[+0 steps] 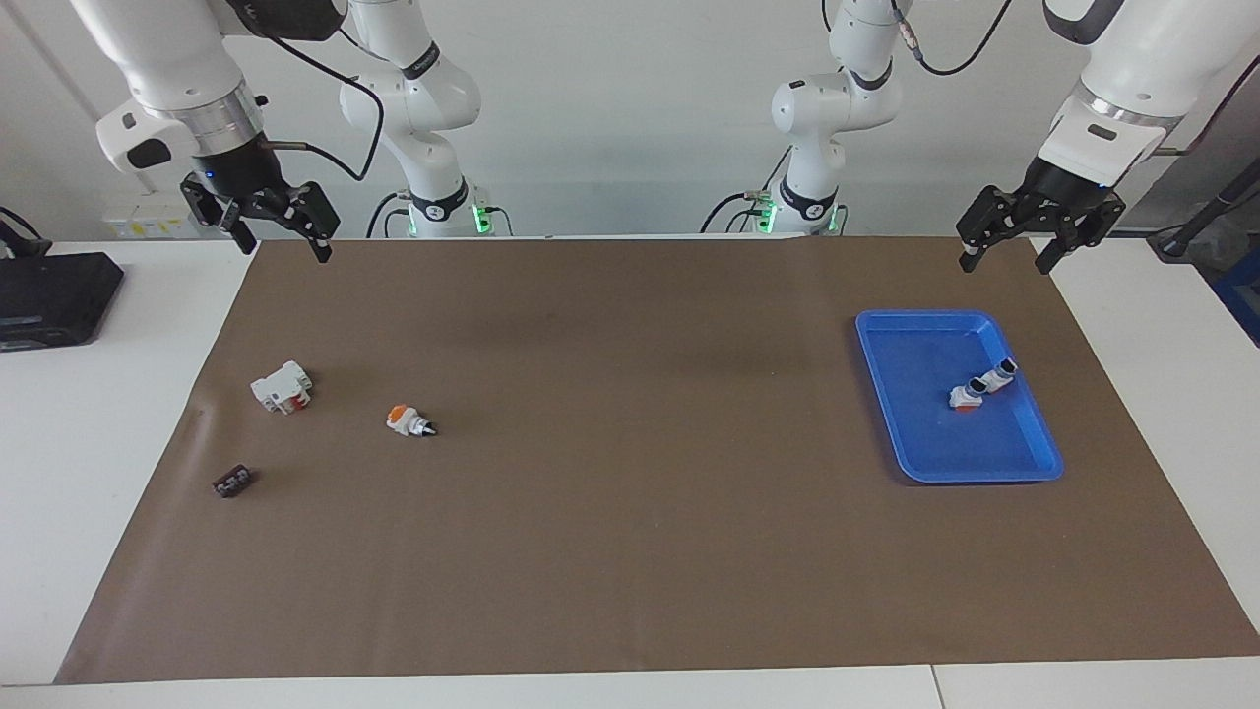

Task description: Turn and place switch with both arms

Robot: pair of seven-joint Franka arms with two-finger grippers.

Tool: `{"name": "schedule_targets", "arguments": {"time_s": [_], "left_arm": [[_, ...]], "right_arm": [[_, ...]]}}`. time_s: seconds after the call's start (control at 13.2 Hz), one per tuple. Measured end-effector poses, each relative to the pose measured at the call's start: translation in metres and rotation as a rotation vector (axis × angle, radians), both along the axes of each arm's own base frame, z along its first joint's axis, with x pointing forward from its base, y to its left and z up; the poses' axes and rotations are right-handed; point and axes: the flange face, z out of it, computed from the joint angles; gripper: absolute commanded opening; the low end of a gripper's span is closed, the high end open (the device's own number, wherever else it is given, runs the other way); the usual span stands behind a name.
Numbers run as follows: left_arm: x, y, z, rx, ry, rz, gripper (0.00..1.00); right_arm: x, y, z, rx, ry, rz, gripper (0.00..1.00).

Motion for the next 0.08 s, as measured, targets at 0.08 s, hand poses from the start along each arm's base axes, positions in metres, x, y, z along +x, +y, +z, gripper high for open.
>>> {"name": "schedule_targets", "arguments": {"time_s": [0.08], "left_arm": [[0.0002,0.0001,-0.0002,0.0,-0.001,0.0,1.0]], "right_arm": [[0.0,0.0,0.0,0.0,0.0,0.0,1.0]]}}
